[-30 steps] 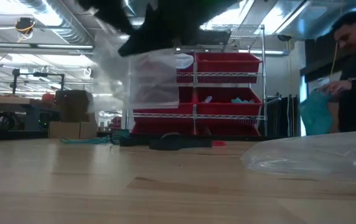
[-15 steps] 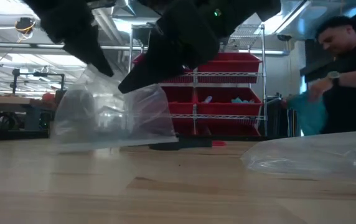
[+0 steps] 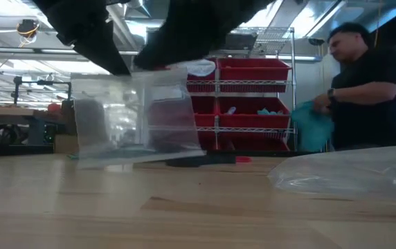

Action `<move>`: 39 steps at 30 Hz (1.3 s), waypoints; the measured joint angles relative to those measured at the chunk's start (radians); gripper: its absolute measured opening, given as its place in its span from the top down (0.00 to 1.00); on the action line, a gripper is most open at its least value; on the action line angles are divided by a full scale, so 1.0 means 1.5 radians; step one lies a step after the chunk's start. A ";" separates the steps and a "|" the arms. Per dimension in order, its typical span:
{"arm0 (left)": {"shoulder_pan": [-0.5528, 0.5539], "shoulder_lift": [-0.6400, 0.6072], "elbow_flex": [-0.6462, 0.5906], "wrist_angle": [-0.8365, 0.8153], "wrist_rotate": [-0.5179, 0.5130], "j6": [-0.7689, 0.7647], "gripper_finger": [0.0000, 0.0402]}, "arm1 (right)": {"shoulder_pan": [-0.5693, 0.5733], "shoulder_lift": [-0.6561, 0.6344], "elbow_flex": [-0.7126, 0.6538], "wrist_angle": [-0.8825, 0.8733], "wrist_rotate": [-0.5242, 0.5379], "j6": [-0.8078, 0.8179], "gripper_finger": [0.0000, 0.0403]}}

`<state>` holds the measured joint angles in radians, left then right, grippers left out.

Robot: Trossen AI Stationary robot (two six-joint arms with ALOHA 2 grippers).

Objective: Sort rubber bands
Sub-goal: Put the black rubber band into the transparent zip bag

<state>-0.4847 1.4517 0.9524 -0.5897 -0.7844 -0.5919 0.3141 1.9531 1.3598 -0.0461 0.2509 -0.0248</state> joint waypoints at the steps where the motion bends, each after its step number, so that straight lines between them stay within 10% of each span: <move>1: 0.000 0.000 0.000 0.000 0.000 0.000 1.00 | 0.000 -0.013 0.000 -0.014 0.001 -0.005 0.63; 17: -0.005 0.000 0.000 -0.021 0.003 -0.011 1.00 | -0.072 -0.150 -0.007 -0.305 0.010 -0.056 0.58; 39: -0.024 0.000 0.001 -0.069 0.084 -0.079 1.00 | -0.263 -0.089 -0.156 -0.162 -0.153 -0.179 0.55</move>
<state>-0.5213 1.4513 0.9531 -0.6934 -0.6588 -0.7104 -0.0811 1.8191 1.1259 -0.2893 0.0207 -0.2928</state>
